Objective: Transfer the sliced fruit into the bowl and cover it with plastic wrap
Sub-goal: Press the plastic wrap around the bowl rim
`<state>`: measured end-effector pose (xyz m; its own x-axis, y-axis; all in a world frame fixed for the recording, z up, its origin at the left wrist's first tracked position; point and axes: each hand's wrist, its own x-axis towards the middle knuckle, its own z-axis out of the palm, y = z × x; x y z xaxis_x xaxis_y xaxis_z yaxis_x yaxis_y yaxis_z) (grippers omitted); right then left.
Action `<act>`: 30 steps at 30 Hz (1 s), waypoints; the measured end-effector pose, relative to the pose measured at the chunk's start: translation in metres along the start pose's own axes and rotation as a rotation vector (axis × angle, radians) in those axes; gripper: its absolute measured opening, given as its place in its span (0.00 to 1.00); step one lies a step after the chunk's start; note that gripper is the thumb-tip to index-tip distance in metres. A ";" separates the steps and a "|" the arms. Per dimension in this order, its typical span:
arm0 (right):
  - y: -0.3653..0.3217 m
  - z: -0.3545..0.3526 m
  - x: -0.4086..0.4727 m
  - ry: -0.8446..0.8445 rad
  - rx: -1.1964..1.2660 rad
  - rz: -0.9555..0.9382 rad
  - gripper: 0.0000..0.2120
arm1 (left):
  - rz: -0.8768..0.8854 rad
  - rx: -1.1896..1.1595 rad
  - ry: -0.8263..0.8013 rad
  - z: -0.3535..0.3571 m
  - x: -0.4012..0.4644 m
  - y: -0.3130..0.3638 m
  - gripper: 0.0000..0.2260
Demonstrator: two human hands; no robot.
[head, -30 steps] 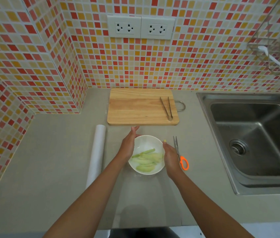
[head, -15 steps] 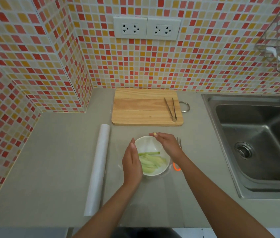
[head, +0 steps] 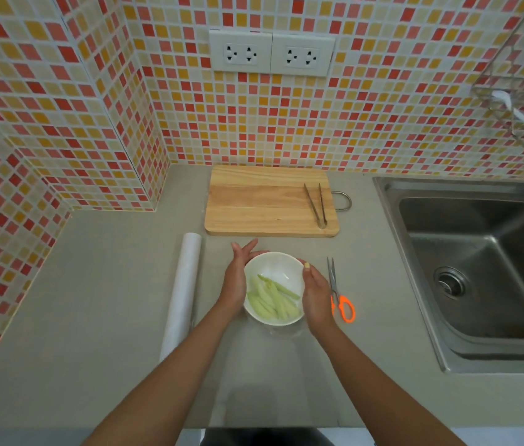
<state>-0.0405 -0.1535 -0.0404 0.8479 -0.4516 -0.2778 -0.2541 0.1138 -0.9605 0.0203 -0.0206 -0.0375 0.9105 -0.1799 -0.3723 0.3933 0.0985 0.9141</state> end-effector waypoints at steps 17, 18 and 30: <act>-0.027 0.001 0.022 -0.158 -0.113 -0.007 0.15 | -0.030 -0.040 0.029 -0.002 -0.008 -0.005 0.30; -0.025 0.001 0.020 -0.145 -0.088 -0.005 0.15 | -0.056 -0.059 0.012 -0.002 -0.005 -0.002 0.31; -0.010 0.004 0.007 0.171 0.006 -0.053 0.13 | 0.113 0.138 0.409 -0.019 0.013 0.019 0.22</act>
<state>-0.0300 -0.1546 -0.0331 0.7682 -0.6013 -0.2199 -0.2078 0.0908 -0.9740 0.0418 -0.0028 -0.0279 0.9336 0.2287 -0.2759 0.2925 -0.0415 0.9554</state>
